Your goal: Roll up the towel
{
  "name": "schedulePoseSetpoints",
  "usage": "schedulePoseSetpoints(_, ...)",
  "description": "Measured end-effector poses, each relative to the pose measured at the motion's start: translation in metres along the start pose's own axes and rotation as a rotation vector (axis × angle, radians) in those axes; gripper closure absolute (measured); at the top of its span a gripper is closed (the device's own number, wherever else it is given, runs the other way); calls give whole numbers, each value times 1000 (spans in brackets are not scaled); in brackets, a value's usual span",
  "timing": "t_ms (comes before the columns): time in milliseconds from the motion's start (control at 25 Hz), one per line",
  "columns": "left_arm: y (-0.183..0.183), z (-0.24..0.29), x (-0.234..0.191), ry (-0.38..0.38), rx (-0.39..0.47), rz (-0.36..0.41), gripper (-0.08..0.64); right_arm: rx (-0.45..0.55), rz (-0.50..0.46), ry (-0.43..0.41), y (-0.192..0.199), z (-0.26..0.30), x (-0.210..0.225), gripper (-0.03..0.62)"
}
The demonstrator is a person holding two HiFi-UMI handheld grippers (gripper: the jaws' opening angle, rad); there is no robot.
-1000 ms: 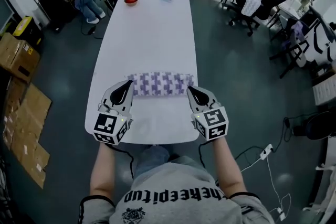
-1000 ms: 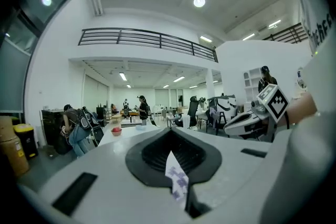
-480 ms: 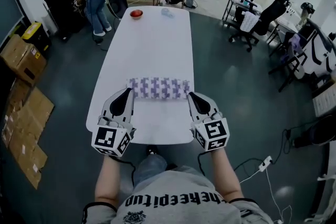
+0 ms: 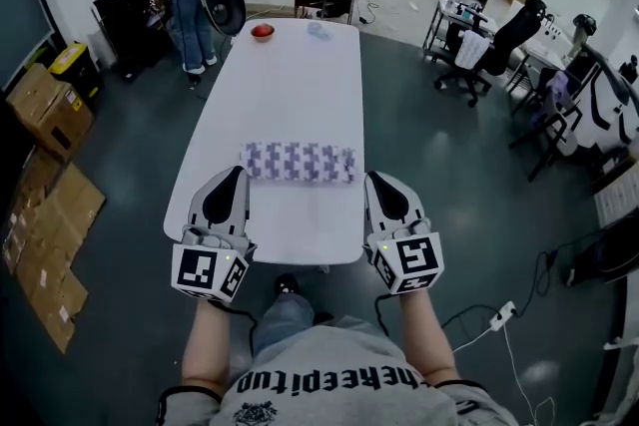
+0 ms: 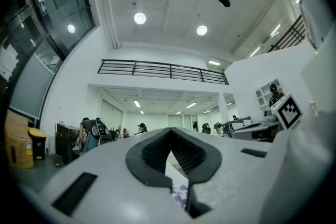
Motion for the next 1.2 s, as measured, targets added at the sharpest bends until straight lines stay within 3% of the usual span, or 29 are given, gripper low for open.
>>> schedulePoseSetpoints(280, -10, -14, 34, -8, 9, 45, 554, 64, 17, 30, -9, -34, 9, 591)
schedulePoseSetpoints(600, -23, -19, 57, -39, 24, 46, 555, 144, 18, 66, -20, -64, 24, 591)
schedulePoseSetpoints(1200, -28, -19, 80, -34, 40, 45, 555, 139, 11, 96, -14, -88, 36, 591)
Point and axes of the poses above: the fingertips, and each gripper's own axes: z forward along the fingers, x to its right, y out of its underside, the point moved 7 cm from there along -z, backward along the fingers, and after that the axes turned 9 degrees about y, right-handed, at the moved point
